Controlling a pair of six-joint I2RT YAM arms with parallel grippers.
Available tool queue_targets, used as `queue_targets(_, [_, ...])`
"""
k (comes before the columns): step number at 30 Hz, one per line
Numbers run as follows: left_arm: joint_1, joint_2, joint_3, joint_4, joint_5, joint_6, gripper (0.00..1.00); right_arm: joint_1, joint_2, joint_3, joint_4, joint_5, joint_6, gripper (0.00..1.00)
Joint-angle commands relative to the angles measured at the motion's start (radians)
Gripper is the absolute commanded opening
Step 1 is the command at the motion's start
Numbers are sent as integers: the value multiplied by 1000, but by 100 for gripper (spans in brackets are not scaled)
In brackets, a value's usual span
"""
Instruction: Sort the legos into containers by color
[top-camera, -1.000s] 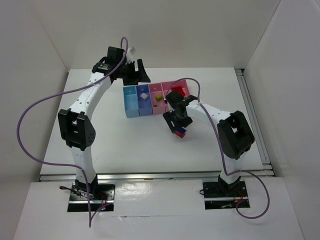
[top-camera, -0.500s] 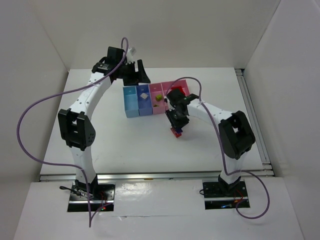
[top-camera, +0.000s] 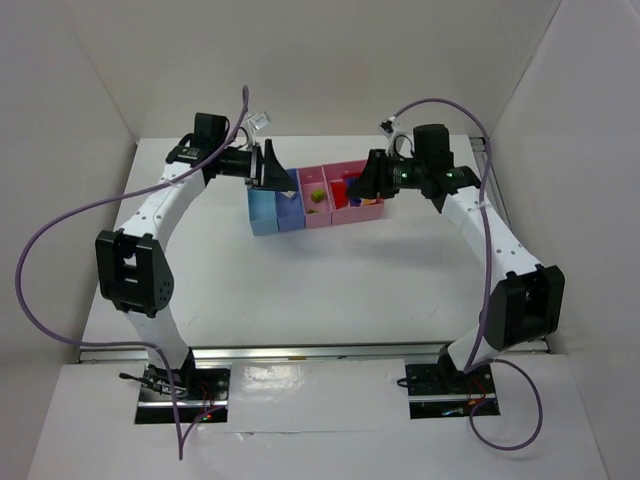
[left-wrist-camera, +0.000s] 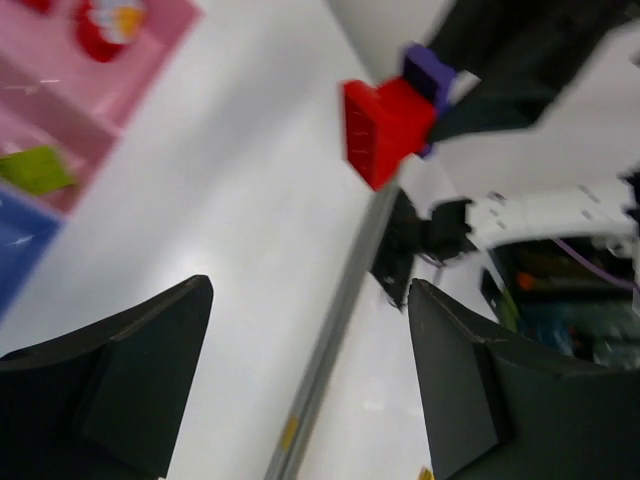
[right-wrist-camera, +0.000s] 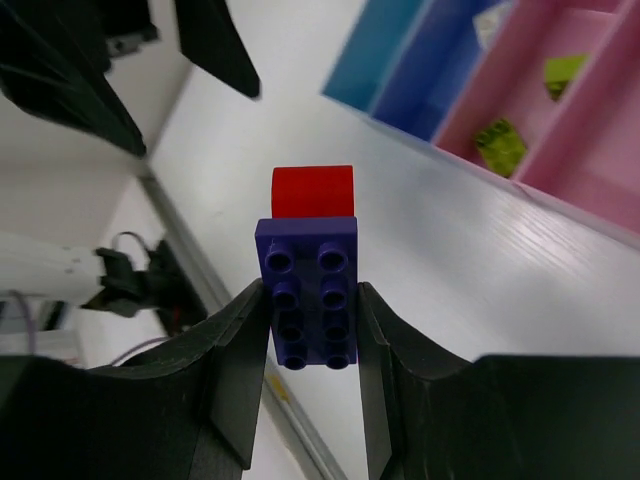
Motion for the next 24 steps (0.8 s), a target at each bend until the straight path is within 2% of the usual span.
queue_targets(1, [-53,-69,-34,182,265,-19,90,-13,-23,-48,241,-305,164,19])
queue_targets(4, [-114,-69,-22,211,275,-42,90,-22,-23,-83,408,-383,277,19])
queue_targets(6, [-148,-69,-35,320,275,-102,90,-22,-23,-94,473,-406,311,19])
queue_targets(9, [-160,-69,-55,392,266,-156,92,-22,-23,-94,502,-426,342,19])
queue_targets(14, [-169,-35,-14,382,266,-156,92,-22,-23,-104,545,-446,379,19])
queue_targets(19, [-188,-15,9,414,277,-168,78,-22,-23,-114,556,-446,389,19])
queue_targets(20, [-188,-15,-11,438,277,-200,68,-22,-23,-126,556,-446,389,19])
queue_targets(21, [-188,-15,-11,461,286,-215,64,-22,-23,-127,556,-446,389,19])
queue_targets(24, [-188,-12,-23,564,314,-298,59,-22,-23,-137,565,-446,399,19])
